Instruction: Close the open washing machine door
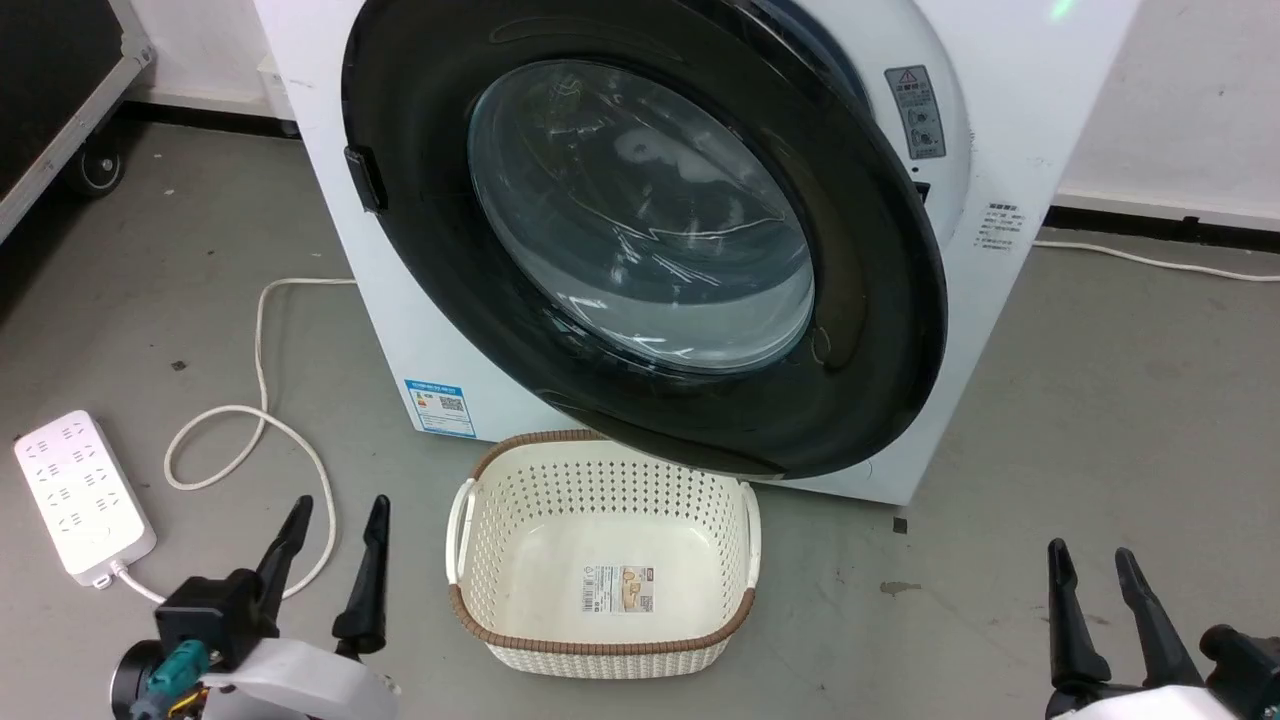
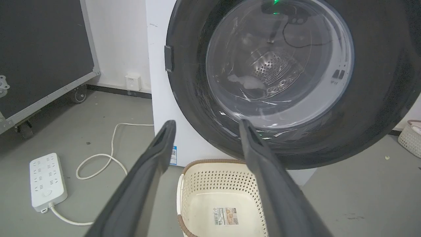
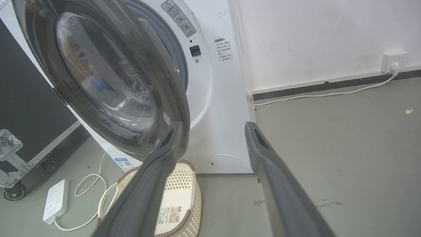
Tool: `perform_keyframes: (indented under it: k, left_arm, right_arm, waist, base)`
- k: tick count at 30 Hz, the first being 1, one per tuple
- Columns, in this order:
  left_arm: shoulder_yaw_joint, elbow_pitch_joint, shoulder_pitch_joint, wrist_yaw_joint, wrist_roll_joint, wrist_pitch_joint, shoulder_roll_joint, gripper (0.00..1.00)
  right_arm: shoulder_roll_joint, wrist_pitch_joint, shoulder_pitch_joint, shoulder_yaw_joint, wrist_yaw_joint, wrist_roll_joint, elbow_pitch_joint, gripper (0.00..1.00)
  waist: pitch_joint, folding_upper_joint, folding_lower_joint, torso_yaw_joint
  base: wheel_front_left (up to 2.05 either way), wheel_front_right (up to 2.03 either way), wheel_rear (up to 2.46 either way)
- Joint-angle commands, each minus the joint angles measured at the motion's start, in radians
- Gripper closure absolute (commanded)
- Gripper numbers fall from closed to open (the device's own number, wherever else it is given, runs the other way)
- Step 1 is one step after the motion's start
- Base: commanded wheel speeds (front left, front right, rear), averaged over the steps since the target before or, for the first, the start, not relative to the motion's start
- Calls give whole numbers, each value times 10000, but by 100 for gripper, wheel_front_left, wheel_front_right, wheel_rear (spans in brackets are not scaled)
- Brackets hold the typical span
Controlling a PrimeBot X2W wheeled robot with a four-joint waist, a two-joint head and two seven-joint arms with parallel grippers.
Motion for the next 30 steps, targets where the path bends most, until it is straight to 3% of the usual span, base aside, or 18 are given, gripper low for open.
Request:
perform_keyframes:
  k: [1, 2, 5, 9, 15, 24, 30]
  left_arm:
    - [-44, -46, -8, 73, 122, -77, 41, 0]
    - [-77, -83, -30, 89, 214, -87, 64, 0]
    - [-121, -188, -93, 140, 453, -120, 119, 0]
    - [-79, -311, -170, 160, 601, -155, 135, 0]
    - [-71, -408, -405, 124, 817, -187, 62, 0]
    - [297, -540, -761, 206, 1221, -208, -176, 0]
    - [709, -673, -869, -186, 1474, -211, -556, 0]
  right_arm:
    - [-6, -40, 140, -36, 10, -114, -73, 83]
    - [-6, -40, 104, -29, 10, -201, -101, 100]
    - [-6, -40, -192, 132, 10, -327, -165, 100]
    - [-6, 377, -1122, 1090, 10, -700, -136, 100]
    - [-6, 1283, -2974, 2076, 10, -1184, 739, 100]
    - [-6, 1072, -4743, 1188, 10, -1703, 2540, 100]
    - [-6, 810, -5751, -281, 10, -2590, 3257, 100]
  waist:
    - [-2, 0, 0, -1]
    - [11, 0, 0, -3]
    - [61, 0, 0, -16]
    - [283, 0, 0, -23]
    - [838, 0, 0, 251]
    - [1719, 0, 0, 825]
    - [2199, 0, 0, 1287]
  base:
    - [0, 0, 0]
    - [0, 0, 0]
    - [0, 0, 0]
    - [0, 0, 0]
    - [0, 0, 0]
    - [0, 0, 0]
    - [0, 0, 0]
